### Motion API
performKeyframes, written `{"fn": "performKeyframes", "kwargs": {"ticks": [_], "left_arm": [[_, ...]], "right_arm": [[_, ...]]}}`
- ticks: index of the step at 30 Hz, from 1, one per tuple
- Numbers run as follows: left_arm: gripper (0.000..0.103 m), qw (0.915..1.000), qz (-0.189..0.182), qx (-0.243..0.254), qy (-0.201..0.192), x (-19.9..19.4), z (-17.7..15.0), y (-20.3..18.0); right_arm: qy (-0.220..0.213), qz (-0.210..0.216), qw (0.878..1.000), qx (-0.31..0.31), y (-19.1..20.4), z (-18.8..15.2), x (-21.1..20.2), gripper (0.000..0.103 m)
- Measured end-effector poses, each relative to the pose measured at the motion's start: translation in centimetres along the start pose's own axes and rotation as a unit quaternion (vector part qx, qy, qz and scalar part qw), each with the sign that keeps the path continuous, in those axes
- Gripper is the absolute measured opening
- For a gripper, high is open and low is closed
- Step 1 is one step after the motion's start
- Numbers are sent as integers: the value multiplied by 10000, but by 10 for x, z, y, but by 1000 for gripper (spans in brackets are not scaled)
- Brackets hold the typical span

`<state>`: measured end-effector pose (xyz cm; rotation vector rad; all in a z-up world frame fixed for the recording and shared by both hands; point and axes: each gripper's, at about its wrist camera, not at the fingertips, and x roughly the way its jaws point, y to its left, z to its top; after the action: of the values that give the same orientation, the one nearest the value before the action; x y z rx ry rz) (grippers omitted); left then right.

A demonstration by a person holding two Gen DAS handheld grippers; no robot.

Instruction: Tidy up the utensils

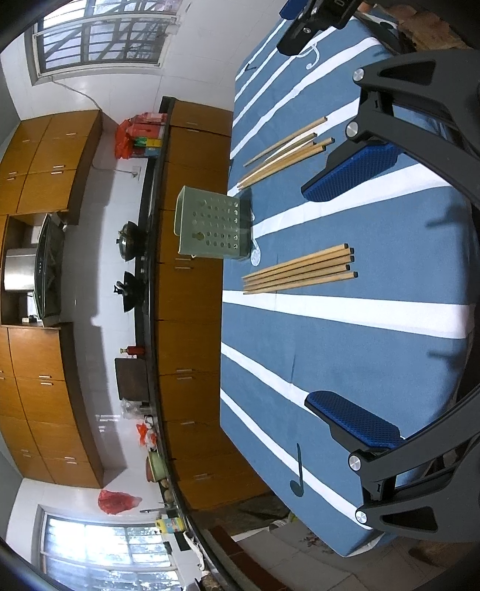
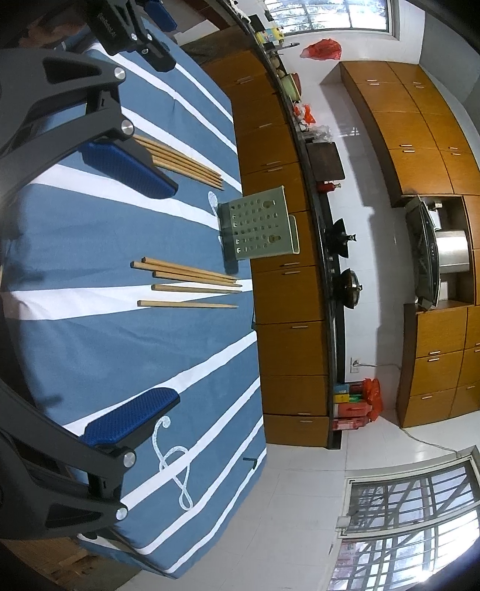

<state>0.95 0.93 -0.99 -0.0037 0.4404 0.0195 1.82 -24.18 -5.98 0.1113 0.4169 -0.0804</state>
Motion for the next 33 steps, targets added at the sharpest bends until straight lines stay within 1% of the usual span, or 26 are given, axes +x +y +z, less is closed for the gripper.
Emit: {"fn": "performKeyframes", "kwargs": {"ticks": [11,18,21,23,25,26,27,28,29,30,31,33], "left_arm": [[101,10000,-27,30,-24,0,4,2],[101,9999,-22,91,56,8,6,1],[98,9998,-9,138,135,16,8,0],[89,9997,17,166,203,23,10,-1],[84,9994,10,172,287,32,12,-1],[82,9993,0,172,334,37,13,0],[80,9992,-8,177,364,41,14,0],[76,9990,-13,181,396,45,14,1],[73,9989,-23,172,446,52,15,2],[73,9986,-52,159,492,57,15,3],[71,9984,-74,145,540,62,16,4],[69,9973,-125,143,708,76,16,3]], "right_arm": [[-53,1,10000,2,0,4,-1,99],[-11,-4,10000,38,-6,10,7,99],[44,-30,10000,-6,-9,13,18,99],[150,-41,9999,-13,-13,16,30,94],[332,-106,9994,58,-18,18,46,87],[416,-133,9990,93,-20,18,53,86],[542,-146,9983,136,-22,18,62,82],[728,-143,9971,192,-25,19,75,78],[832,-135,9962,207,-25,18,84,76],[952,-124,9952,209,-26,18,93,72],[1144,-121,9932,177,-26,18,107,65],[1360,-119,9905,135,-25,15,124,58]]}}
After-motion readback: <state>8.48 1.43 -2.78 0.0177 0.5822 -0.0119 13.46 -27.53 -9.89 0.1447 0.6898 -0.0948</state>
